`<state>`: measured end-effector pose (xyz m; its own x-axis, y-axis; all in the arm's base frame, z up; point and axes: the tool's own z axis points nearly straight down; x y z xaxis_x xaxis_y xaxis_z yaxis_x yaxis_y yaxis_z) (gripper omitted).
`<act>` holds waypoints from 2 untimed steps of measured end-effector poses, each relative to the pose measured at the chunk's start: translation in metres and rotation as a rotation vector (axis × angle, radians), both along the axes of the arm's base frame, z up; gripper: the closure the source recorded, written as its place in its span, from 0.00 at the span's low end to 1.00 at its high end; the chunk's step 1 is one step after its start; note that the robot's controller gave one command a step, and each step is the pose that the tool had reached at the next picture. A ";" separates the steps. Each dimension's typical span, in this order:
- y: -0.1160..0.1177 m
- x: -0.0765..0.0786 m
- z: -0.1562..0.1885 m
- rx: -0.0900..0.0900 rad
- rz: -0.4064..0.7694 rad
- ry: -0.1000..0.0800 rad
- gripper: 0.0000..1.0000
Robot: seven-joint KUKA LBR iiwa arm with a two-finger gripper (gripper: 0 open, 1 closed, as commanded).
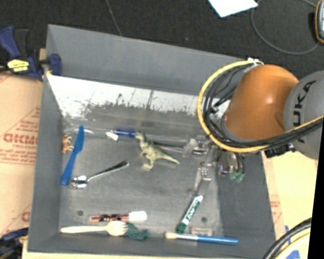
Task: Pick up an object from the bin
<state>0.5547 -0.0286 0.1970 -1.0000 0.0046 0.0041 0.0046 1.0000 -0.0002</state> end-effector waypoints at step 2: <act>0.000 0.083 -0.126 0.000 -0.143 -0.011 0.00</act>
Offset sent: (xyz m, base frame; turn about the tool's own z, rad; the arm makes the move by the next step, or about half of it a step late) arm 0.0812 0.0005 -0.1270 0.1440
